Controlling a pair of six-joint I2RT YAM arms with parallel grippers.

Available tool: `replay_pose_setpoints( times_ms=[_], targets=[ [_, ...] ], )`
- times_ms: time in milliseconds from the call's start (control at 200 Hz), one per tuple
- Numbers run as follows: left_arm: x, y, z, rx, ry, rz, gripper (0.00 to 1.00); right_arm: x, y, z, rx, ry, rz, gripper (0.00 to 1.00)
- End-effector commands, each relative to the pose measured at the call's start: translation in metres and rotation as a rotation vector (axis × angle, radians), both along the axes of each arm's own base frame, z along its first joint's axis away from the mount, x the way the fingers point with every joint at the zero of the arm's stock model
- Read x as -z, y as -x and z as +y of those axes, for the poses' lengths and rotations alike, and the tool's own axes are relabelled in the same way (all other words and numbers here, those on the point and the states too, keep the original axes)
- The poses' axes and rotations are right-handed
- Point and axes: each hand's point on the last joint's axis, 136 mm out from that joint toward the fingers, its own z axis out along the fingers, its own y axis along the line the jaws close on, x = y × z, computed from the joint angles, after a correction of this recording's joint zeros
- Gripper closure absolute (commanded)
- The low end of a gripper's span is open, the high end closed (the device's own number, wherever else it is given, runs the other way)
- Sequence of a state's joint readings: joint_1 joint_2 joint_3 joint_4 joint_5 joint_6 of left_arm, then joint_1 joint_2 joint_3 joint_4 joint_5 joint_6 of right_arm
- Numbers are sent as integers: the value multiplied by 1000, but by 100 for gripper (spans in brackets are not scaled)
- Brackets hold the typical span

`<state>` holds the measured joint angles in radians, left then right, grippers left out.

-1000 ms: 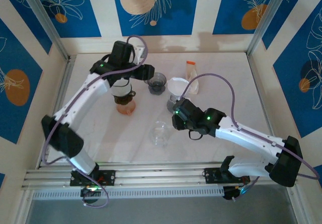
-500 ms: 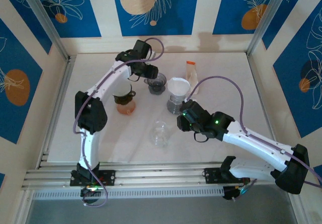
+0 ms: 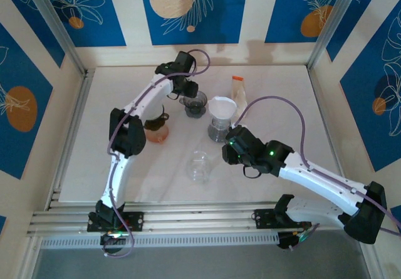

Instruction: Place the coffee filter in the dripper

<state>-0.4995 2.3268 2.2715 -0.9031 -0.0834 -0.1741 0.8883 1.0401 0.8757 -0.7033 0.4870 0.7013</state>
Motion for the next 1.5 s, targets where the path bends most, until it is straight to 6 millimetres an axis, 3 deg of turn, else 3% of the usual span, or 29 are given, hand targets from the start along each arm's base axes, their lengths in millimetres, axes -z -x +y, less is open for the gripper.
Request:
replay_pose_setpoints(
  times_ms=[0,175,315,585,1110,1271,1496],
  targets=[
    [6,-1,0,-12,-24,18,49,0,3,-9,17,-2,-3,68],
    [21,-4,-1,-22,-36,43,45,-1,4,-13,24,-11,-4,68],
    [33,-4,-3,-22,-37,72,47,-1,5,-17,31,-10,-5,68],
    [38,-1,-5,-11,-29,93,69,-1,5,-21,39,-10,-5,68],
    [35,0,-8,-14,-4,96,96,-4,5,-27,59,-14,-14,68],
    [26,-3,-10,-30,15,73,100,-5,5,-28,62,-14,-13,68],
    [-11,-12,-15,-61,111,2,100,-7,6,-32,68,-17,-18,68]
  ],
)
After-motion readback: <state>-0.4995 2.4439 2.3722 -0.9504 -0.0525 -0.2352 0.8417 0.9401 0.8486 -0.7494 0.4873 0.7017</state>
